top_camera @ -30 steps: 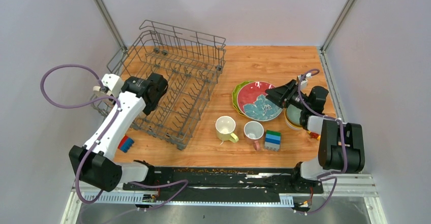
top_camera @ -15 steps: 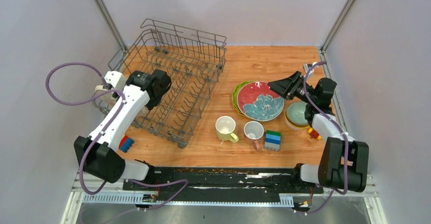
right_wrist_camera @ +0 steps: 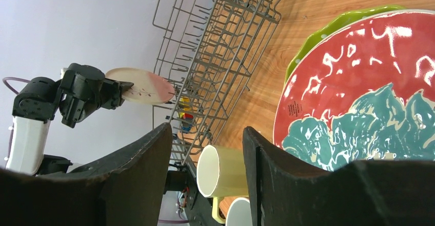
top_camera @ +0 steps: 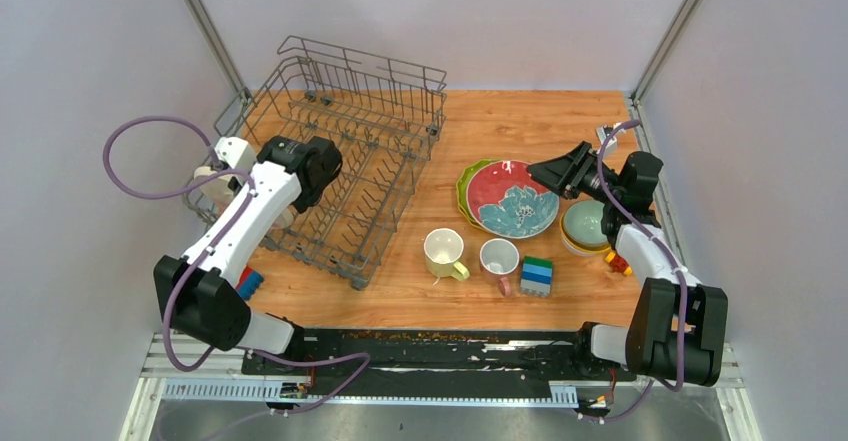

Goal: Load the mixed dishes into the dish rack
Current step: Insert the plate into the dish rack.

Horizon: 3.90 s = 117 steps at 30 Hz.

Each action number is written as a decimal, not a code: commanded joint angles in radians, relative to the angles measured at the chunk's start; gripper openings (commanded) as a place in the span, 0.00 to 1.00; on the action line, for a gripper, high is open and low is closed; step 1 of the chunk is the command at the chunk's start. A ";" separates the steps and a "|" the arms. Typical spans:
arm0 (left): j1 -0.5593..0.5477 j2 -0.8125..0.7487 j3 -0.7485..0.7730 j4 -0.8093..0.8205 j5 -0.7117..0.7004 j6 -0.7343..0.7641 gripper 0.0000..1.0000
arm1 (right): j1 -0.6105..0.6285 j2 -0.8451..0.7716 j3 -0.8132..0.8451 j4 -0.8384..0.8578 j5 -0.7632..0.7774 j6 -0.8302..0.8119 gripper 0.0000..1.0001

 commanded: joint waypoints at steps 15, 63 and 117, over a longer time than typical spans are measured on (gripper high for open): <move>0.005 -0.362 -0.057 0.826 -0.203 0.871 0.00 | -0.004 0.011 0.004 0.061 -0.001 0.010 0.54; 0.106 -0.189 -0.290 0.466 0.016 0.186 0.32 | -0.004 0.016 0.019 0.000 0.011 -0.025 0.54; 0.112 -0.587 -0.367 1.391 1.126 1.451 1.00 | -0.005 -0.214 -0.023 -0.390 0.252 -0.069 0.60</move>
